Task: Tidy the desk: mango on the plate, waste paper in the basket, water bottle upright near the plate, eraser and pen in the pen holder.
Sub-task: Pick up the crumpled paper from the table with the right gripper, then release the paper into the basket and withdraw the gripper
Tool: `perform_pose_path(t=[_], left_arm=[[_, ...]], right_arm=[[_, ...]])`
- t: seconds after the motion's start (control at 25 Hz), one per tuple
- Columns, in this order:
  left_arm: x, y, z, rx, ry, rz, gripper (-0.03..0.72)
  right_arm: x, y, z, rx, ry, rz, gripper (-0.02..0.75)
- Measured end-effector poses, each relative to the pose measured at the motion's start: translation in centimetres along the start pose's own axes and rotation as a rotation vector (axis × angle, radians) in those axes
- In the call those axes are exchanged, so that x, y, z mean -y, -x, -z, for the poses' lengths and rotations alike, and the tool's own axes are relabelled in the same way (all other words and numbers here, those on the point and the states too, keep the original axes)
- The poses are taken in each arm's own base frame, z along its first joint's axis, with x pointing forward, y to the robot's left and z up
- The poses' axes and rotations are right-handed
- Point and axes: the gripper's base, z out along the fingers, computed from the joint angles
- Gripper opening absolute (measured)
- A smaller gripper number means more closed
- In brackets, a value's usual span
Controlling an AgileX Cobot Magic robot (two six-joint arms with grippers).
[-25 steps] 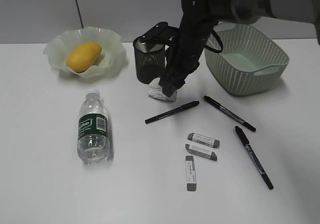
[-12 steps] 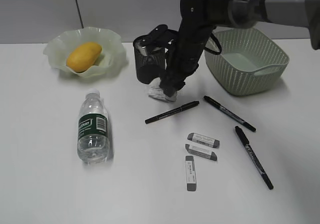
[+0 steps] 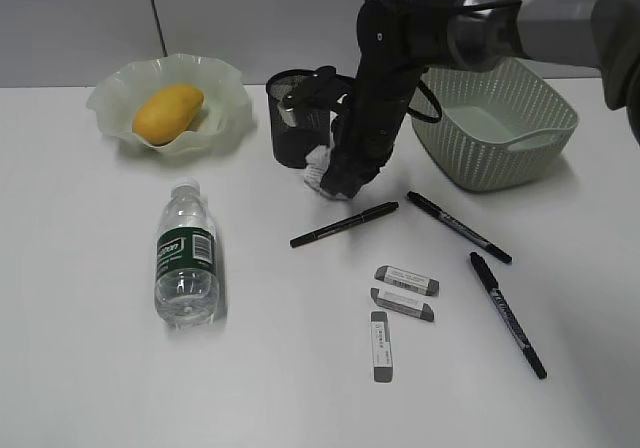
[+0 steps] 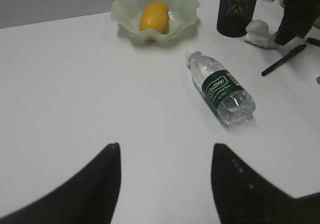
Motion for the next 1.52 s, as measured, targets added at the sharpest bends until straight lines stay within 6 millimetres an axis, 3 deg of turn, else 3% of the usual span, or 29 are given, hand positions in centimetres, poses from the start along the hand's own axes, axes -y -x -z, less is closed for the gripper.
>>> perform_pose_path(t=[0.12,0.36,0.52,0.88,1.0,1.12,1.28,1.52], left_arm=[[0.0,0.0,0.0,0.000,0.000,0.000,0.438],[0.0,0.0,0.0,0.000,0.000,0.000,0.438],[0.0,0.0,0.0,0.000,0.000,0.000,0.438],[0.0,0.0,0.0,0.000,0.000,0.000,0.438],[0.0,0.0,0.0,0.000,0.000,0.000,0.438],[0.0,0.0,0.0,0.000,0.000,0.000,0.438],[0.0,0.0,0.0,0.000,0.000,0.000,0.438],[0.0,0.0,0.0,0.000,0.000,0.000,0.438]], right_arm=[[-0.1,-0.2,0.1,-0.022,0.012,-0.001,0.015],[-0.2,0.0,2.8,-0.025,0.017,0.002,0.014],[-0.2,0.5,6.2,0.018,0.001,0.004,0.014],[-0.4,0.7,16.6,0.156,-0.084,0.021,0.014],[0.0,0.0,18.7,0.167,-0.096,0.010,0.014],[1.5,-1.2,19.1,0.139,-0.099,-0.038,0.014],[5.0,-3.4,19.4,0.124,-0.131,-0.153,0.014],[9.8,-5.9,20.3,0.208,-0.229,-0.291,0.014]])
